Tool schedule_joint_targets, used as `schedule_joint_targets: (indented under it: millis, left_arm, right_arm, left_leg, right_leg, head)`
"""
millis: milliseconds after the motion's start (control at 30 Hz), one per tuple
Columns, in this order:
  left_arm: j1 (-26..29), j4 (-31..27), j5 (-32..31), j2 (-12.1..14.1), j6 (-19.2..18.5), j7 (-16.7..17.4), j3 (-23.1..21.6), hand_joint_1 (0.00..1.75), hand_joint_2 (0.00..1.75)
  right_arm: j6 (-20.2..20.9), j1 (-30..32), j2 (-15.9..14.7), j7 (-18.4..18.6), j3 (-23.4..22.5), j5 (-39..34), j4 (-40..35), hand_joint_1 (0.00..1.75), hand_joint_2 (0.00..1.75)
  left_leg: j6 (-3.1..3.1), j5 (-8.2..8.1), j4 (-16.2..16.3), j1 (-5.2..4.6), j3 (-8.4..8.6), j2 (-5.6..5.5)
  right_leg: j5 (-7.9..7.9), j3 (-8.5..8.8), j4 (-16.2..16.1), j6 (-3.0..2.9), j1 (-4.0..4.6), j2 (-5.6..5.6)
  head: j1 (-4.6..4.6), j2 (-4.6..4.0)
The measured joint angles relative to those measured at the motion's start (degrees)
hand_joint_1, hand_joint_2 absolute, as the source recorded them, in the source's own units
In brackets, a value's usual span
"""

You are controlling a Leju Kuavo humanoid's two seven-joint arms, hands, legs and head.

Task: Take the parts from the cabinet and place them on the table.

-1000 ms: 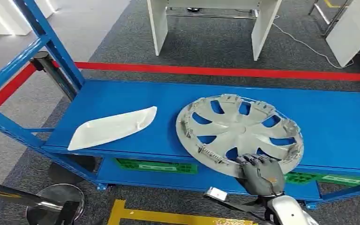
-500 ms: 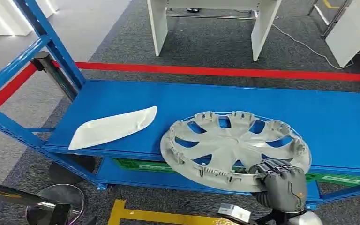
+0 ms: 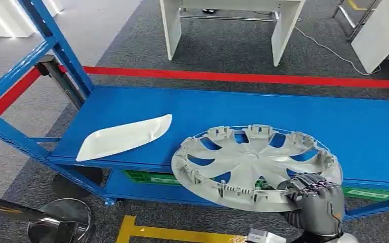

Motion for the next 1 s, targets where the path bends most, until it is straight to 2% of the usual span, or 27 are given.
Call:
schedule_joint_targets:
  millis: [67,100,133,167,200,233,267,300,333,367,400,433,467,567,600,633,667,733,767,800,833,867,900,933,967,1000]
  left_arm:
    - [0.1,0.0,-0.9,-0.1,0.7,0.3,0.0,0.00,0.00]
    - [0.1,0.0,-1.6,-0.3,1.4,0.5,0.0,0.00,0.00]
    - [0.1,0.0,-2.3,-0.7,1.8,0.5,0.0,0.00,0.00]
    - [0.1,0.0,-2.7,-0.7,2.1,0.6,0.0,0.00,0.00]
    - [0.2,0.0,-2.8,-0.8,2.2,0.7,0.0,0.00,0.00]
    - [0.2,0.0,-3.0,-0.9,2.3,0.7,0.0,0.00,0.00]
    - [0.2,0.0,-3.0,-1.0,2.3,0.7,0.0,0.00,0.00]
    - [0.2,0.0,-3.2,-1.0,2.3,0.7,0.0,0.00,0.00]
    - [0.2,0.0,-3.3,-1.2,2.3,0.7,0.0,0.00,0.00]
    - [0.2,0.0,-3.3,-1.2,2.3,0.7,0.0,0.00,0.00]
    - [0.2,0.0,-3.3,-1.4,2.3,0.7,0.0,0.00,0.00]
    - [0.2,0.0,-3.3,-1.4,2.3,0.7,0.0,0.00,0.00]
    - [0.2,0.0,-3.3,-1.4,2.3,0.7,0.0,0.00,0.00]
    - [0.2,0.0,-3.3,-1.4,2.3,0.7,0.0,0.00,0.00]
    - [0.2,0.0,-3.3,-1.4,2.3,0.7,0.0,0.00,0.00]
    - [0.2,0.0,-3.4,-1.3,2.4,0.7,0.0,0.00,0.00]
    - [0.2,0.0,-3.5,-1.3,2.5,0.7,0.0,0.00,0.00]
    - [0.1,0.1,-3.9,-1.4,2.9,0.9,0.0,0.00,0.00]
    - [0.1,0.1,-3.9,-1.5,2.9,0.9,0.0,0.00,0.00]
    - [0.1,0.1,-3.8,-1.5,2.8,0.9,0.0,0.00,0.00]
    - [0.1,0.1,-3.6,-1.5,2.8,0.9,0.0,0.00,0.00]
    - [0.1,0.0,-3.6,-1.5,2.8,0.9,0.0,0.00,0.00]
    - [0.0,0.0,-3.6,-1.5,2.8,0.9,0.0,0.00,0.00]
    - [0.0,0.0,-3.9,-1.5,2.8,0.9,0.0,0.00,0.00]
    - [-0.1,0.1,-3.9,-1.5,2.8,0.9,0.0,0.00,0.00]
    - [-0.2,0.1,-4.0,-1.6,2.8,0.9,0.0,0.00,0.00]
  right_arm:
    - [0.0,0.7,0.5,-1.5,-0.5,-1.3,-1.2,1.75,1.75]
    - [0.0,0.9,0.8,-2.4,-0.8,-2.5,-2.1,1.75,1.75]
    - [0.0,1.2,0.8,-3.3,-1.3,-4.0,-2.9,1.75,1.75]
    - [0.0,1.3,1.0,-4.0,-1.6,-5.3,-3.5,1.75,1.75]
    - [0.0,1.4,1.1,-4.3,-1.7,-6.3,-3.9,1.75,1.75]
    - [0.0,1.6,1.1,-4.6,-1.7,-6.9,-4.2,1.75,1.75]
    - [0.0,1.8,1.2,-4.7,-1.7,-7.2,-4.3,1.75,1.75]
    - [0.0,2.0,1.2,-4.8,-1.8,-7.5,-4.5,1.75,1.75]
    - [0.0,2.1,1.2,-4.8,-2.0,-7.6,-4.7,1.75,1.75]
    - [0.0,2.2,1.2,-4.8,-2.1,-7.6,-4.8,1.75,1.75]
    - [0.0,2.1,1.2,-4.8,-2.2,-7.6,-5.0,1.75,1.75]
    - [0.0,2.1,1.3,-4.8,-2.2,-7.6,-5.3,1.75,1.75]
    - [0.0,2.1,1.3,-4.8,-2.3,-7.6,-5.3,1.75,1.75]
    - [0.0,2.4,1.6,-5.3,-2.4,-8.6,-5.7,1.75,1.75]
    - [0.0,2.4,1.6,-5.5,-2.4,-8.8,-5.7,1.75,1.75]
    - [0.0,2.3,1.7,-5.8,-2.5,-9.1,-5.8,1.75,1.75]
    - [0.0,2.5,1.7,-6.0,-2.6,-9.4,-6.0,1.75,1.75]
    - [0.0,2.6,1.8,-6.2,-2.8,-9.7,-6.2,1.75,1.75]
    - [0.0,2.6,1.9,-6.3,-2.9,-10.0,-6.3,1.75,1.75]
    - [0.0,2.7,2.0,-6.5,-3.1,-10.3,-6.4,1.75,1.75]
    - [0.0,2.8,2.0,-6.7,-3.1,-10.5,-6.6,1.75,1.75]
    - [0.0,2.9,2.1,-7.0,-3.2,-10.9,-6.7,1.75,1.75]
    - [0.0,3.0,2.1,-7.2,-3.2,-11.3,-6.9,1.75,1.75]
    - [0.0,3.2,2.1,-7.4,-3.2,-11.5,-7.2,1.75,1.75]
    - [0.0,3.3,2.1,-7.5,-3.2,-11.7,-7.4,1.75,1.75]
    - [0.0,3.3,2.1,-7.6,-3.3,-11.8,-7.7,1.75,1.75]
  left_leg:
    - [0.46,0.41,0.1,-0.12,-0.07,0.00]
    - [0.98,1.11,-0.9,0.39,0.04,0.11]
    - [1.28,1.53,-1.3,0.59,0.03,0.57]
    - [1.58,1.71,-1.3,0.62,-0.24,0.57]
    - [1.63,1.76,-1.3,0.57,-0.46,0.64]
    - [1.65,1.88,-1.2,0.49,-0.69,0.80]
    - [1.65,1.99,-1.1,0.42,-0.92,0.85]
    - [1.56,2.06,-1.1,0.39,-1.13,0.87]
    - [1.48,2.11,-1.0,0.39,-1.16,0.86]
    - [1.44,2.12,-0.9,0.42,-1.17,0.85]
    - [1.39,2.10,-0.6,0.47,-1.18,0.81]
    - [1.11,1.95,-0.3,0.51,-1.30,0.77]
    - [0.63,1.94,-0.1,0.28,-1.84,0.72]
    - [-0.52,2.65,0.4,0.31,-2.59,0.58]
    - [-0.73,2.72,0.5,0.23,-2.81,0.47]
    - [-1.11,1.43,1.3,0.44,-3.33,0.95]
    - [-1.51,-0.87,3.5,0.49,-4.12,1.53]
    - [-2.15,-6.24,12.1,0.93,-7.08,1.81]
    - [-2.33,-7.94,16.0,1.07,-8.23,1.84]
    - [-2.40,-8.30,17.8,1.15,-8.33,1.86]
    - [-2.36,-7.27,16.9,1.18,-7.30,1.87]
    - [-2.19,-5.27,13.6,1.18,-5.16,1.88]
    - [-1.87,-2.81,8.0,1.16,-1.74,1.89]
    - [-1.51,-1.15,2.6,1.12,1.48,1.90]
    - [-1.24,-2.32,-0.6,0.98,3.14,1.94]
    - [-1.22,-1.63,-1.2,0.69,3.23,1.89]
  right_leg:
    - [0.55,0.11,-0.4,0.64,-0.14,0.08]
    - [0.22,0.04,-0.2,0.83,0.04,0.11]
    - [-1.30,-0.82,0.8,0.74,0.09,-0.03]
    - [-3.71,-2.12,3.9,0.60,0.15,-0.06]
    - [-5.86,-3.77,8.0,0.64,0.10,-0.09]
    - [-8.13,-5.90,13.2,0.76,0.10,-0.09]
    - [-9.34,-7.43,16.7,0.82,0.11,-0.11]
    - [-9.25,-8.08,18.4,0.86,0.12,-0.12]
    - [-7.48,-7.02,16.8,0.83,0.12,-0.14]
    - [-4.72,-4.65,12.6,0.78,0.11,-0.14]
    - [-1.97,-1.57,6.8,0.69,0.06,-0.14]
    - [-0.92,0.89,1.8,0.61,-0.01,-0.03]
    - [-2.06,2.60,1.0,0.61,0.21,0.39]
    - [-1.62,1.33,0.8,-0.21,0.42,0.46]
    - [-1.23,1.08,0.6,-0.80,0.16,0.26]
    - [-0.89,0.77,0.5,-1.34,-0.01,-0.11]
    - [-0.64,0.43,0.5,-1.76,0.01,-0.25]
    - [-0.10,-0.41,0.5,-2.28,0.20,-0.76]
    - [0.18,-0.86,0.6,-2.32,0.32,-0.96]
    - [0.50,-1.31,0.7,-2.30,0.43,-1.16]
    - [0.77,-1.73,0.7,-2.29,0.51,-1.32]
    - [1.07,-2.13,0.8,-2.25,0.60,-1.41]
    - [1.33,-2.43,0.9,-2.15,0.66,-1.46]
    - [1.56,-2.55,0.9,-2.01,0.68,-1.52]
    - [1.89,-2.77,0.9,-1.74,0.76,-1.63]
    - [2.32,-2.99,0.9,-1.38,0.81,-1.64]
  head:
    - [-0.02,0.00]
    - [-0.02,0.00]
    - [0.04,0.00]
    - [0.28,0.00]
    - [0.39,0.00]
    - [0.31,0.00]
    - [0.33,0.00]
    - [0.35,0.00]
    - [0.37,0.00]
    - [0.37,0.00]
    - [0.37,0.00]
    - [0.37,0.00]
    - [0.37,0.00]
    - [0.26,0.00]
    - [0.24,0.00]
    - [0.22,0.00]
    - [-0.26,0.00]
    - [-0.42,0.00]
    - [-0.42,0.00]
    - [-0.44,0.00]
    - [-0.44,0.00]
    - [-0.44,0.00]
    - [-0.46,0.00]
    - [-0.44,0.00]
    - [-0.39,0.00]
    - [-0.35,0.00]
